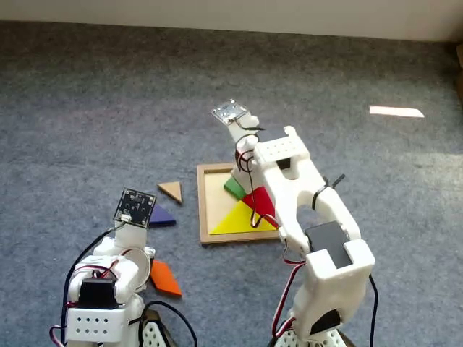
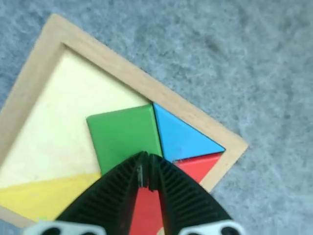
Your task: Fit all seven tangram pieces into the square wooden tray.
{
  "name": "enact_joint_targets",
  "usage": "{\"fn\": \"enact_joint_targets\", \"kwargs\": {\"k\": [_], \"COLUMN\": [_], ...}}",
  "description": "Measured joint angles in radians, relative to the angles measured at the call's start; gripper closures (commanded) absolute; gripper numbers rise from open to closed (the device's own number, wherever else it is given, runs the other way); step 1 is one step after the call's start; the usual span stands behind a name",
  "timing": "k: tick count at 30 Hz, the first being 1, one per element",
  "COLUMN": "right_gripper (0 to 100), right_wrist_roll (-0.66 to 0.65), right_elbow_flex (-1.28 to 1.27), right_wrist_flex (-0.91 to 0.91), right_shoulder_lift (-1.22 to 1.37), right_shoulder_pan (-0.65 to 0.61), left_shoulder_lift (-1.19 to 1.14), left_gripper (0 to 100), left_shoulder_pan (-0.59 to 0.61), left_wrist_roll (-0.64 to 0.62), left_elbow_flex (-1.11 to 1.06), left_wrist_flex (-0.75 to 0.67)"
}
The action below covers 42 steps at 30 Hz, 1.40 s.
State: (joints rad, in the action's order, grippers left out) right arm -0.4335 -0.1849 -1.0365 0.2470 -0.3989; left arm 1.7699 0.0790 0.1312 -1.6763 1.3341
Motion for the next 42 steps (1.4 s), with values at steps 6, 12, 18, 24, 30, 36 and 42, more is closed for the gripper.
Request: {"fn": "enact_joint_targets", "kwargs": {"k": [6, 12, 18, 24, 30, 36, 42], "right_gripper": [98.3, 98.3, 98.3, 98.3, 98.3, 98.3, 98.3], "right_wrist_roll": [0.041, 0.063, 0.064, 0.064, 0.064, 0.066, 0.069], "right_elbow_flex": [-0.006, -0.034, -0.035, -0.051, -0.181, -0.419, -0.672], "right_wrist_flex": [0.003, 0.064, 0.077, 0.058, 0.0, -0.006, -0.006], "right_shoulder_lift": [-0.092, -0.06, 0.002, -0.035, -0.288, -0.651, -1.025], "right_shoulder_pan": [-0.075, -0.104, -0.066, -0.017, -0.017, 0.02, 0.057], "left_shoulder_lift": [0.0, 0.0, 0.0, 0.0, 0.0, 0.0, 0.0], "left_gripper": [99, 99, 99, 99, 99, 99, 99], "left_shoulder_pan": [0.0, 0.0, 0.0, 0.0, 0.0, 0.0, 0.0], "left_wrist_roll": [0.0, 0.0, 0.0, 0.0, 0.0, 0.0, 0.0], "left_elbow_flex": [0.0, 0.0, 0.0, 0.0, 0.0, 0.0, 0.0], "left_wrist_flex": [0.0, 0.0, 0.0, 0.0, 0.0, 0.0, 0.0]}}
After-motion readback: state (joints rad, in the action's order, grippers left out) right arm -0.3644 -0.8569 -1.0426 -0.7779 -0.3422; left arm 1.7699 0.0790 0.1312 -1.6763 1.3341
